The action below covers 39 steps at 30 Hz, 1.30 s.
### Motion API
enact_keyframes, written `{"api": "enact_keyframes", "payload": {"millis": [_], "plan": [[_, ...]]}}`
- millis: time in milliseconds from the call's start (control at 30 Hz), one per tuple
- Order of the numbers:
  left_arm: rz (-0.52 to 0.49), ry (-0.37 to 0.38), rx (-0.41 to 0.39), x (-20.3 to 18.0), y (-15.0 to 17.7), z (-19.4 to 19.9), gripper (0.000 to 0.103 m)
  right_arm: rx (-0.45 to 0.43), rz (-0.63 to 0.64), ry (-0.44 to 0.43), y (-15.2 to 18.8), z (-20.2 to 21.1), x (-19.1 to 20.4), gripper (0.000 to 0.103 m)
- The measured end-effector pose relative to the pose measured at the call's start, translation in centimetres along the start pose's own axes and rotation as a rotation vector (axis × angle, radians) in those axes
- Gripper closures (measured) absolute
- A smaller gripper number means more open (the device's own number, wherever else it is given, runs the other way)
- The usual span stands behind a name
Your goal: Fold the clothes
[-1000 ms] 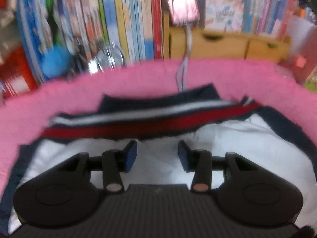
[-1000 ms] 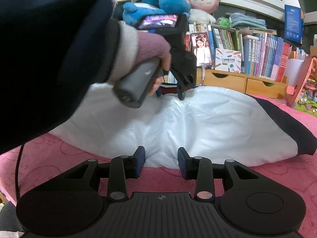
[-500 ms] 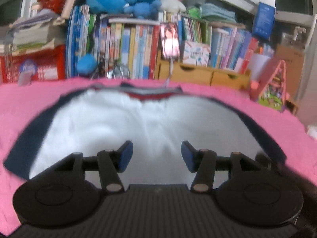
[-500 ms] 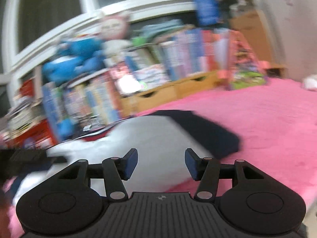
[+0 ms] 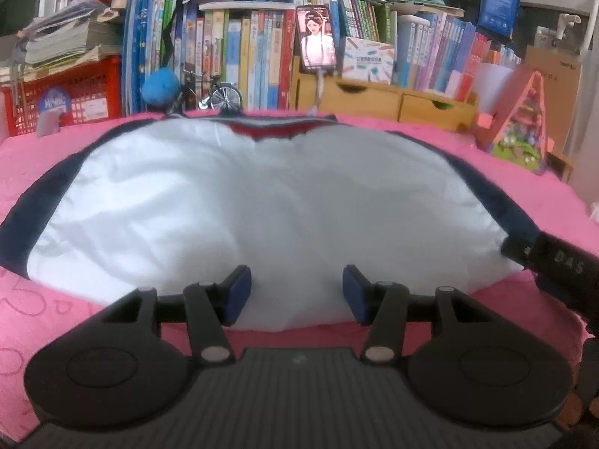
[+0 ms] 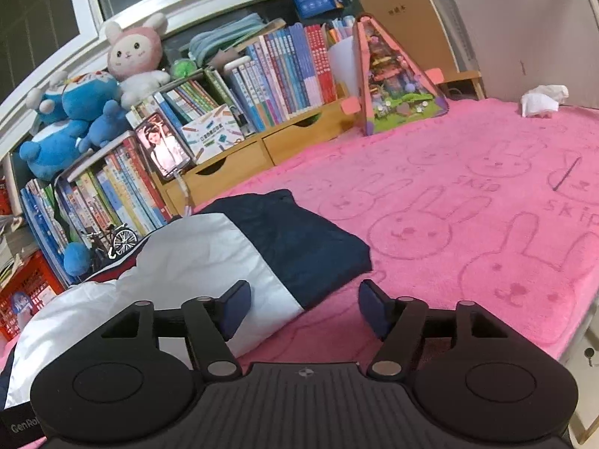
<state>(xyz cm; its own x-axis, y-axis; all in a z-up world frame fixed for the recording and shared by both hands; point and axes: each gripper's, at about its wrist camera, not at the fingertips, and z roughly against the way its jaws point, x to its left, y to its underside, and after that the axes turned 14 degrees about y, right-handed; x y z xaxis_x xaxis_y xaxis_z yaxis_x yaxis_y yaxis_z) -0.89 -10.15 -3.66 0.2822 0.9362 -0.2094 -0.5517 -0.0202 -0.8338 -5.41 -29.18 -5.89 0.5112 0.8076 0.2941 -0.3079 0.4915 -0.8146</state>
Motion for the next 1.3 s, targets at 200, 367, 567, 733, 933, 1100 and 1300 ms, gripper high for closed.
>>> {"api": "enact_keyframes", "payload": {"millis": [200, 367, 567, 733, 933, 1100, 1300], "plan": [[0.002, 0.012, -0.006, -0.2, 0.5, -0.5, 0.049, 0.028, -0.013, -0.033, -0.7, -0.9, 0.3, 0.037], [-0.02, 0.038, -0.009, -0.5, 0.8, -0.7, 0.041, 0.124, -0.056, -0.138, -2.4, -3.2, 0.5, 0.033], [-0.021, 0.041, -0.012, -0.5, 0.7, -0.7, 0.041, 0.192, -0.128, -0.222, -3.6, -5.2, 0.1, 0.033], [0.064, 0.096, -0.017, 1.3, -0.1, 0.3, 0.041, 0.197, -0.1, -0.218, -3.8, -5.4, 0.9, 0.032], [0.183, -0.007, -0.146, 7.0, -2.3, 3.5, 0.039, 0.198, -0.095, -0.219, -3.7, -5.4, 1.0, 0.032], [0.25, -0.198, -0.203, 12.3, -2.7, 6.0, 0.038, 0.191, -0.058, -0.196, -3.7, -5.2, 1.6, 0.032], [0.325, -0.281, -0.222, 16.3, -1.5, 7.7, 0.036, 0.19, -0.019, -0.166, -4.0, -5.5, 2.6, 0.031]]}}
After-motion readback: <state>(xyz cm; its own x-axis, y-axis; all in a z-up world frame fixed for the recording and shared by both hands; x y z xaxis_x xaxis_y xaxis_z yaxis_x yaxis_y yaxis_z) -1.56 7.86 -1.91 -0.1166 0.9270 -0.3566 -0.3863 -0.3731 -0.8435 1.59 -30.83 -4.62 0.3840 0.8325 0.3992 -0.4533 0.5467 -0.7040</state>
